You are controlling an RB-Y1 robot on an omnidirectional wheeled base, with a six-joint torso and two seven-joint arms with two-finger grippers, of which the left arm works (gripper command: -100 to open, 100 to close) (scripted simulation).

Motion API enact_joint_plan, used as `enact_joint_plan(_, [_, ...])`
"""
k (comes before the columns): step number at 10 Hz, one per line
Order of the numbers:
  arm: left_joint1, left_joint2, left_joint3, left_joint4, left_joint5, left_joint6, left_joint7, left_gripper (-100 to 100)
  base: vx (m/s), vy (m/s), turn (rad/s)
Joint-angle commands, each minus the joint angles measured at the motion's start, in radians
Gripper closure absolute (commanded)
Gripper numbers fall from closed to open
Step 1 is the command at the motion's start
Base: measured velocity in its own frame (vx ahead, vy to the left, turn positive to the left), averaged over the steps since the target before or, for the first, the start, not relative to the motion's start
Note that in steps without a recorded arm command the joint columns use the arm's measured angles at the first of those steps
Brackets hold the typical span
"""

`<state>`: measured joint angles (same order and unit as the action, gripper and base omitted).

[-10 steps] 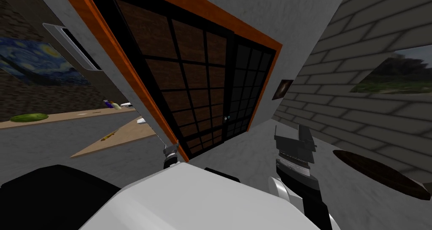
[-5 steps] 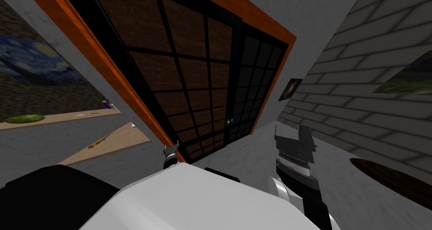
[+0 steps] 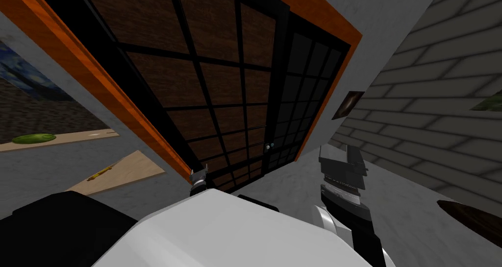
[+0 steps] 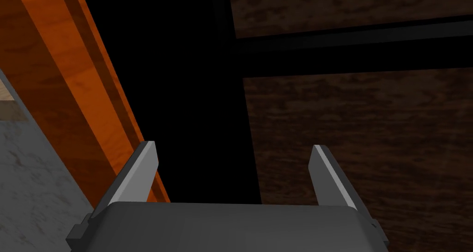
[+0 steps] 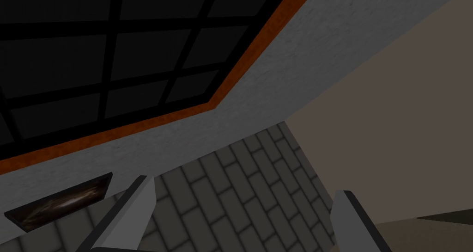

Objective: Push the door open

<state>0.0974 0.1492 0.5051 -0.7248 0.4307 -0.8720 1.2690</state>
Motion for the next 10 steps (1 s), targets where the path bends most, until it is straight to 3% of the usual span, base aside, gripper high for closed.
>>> enact_joint_plan(1, [-0.003,0.002,-0.009,-0.013,0.010,0.003,-0.010,-100,0.159,0.008,0.075])
enact_joint_plan(5, [0.004,-0.004,-0.025,-0.024,0.026,0.002,-0.023,-100,0.126,-0.006,0.034])
enact_joint_plan(9, [0.006,-0.006,-0.030,-0.028,0.031,0.001,-0.028,-100,0.028,0.004,-0.012])
enact_joint_plan(10, [0.006,-0.006,-0.030,-0.003,0.031,0.001,-0.028,-100,0.092,0.002,0.019])
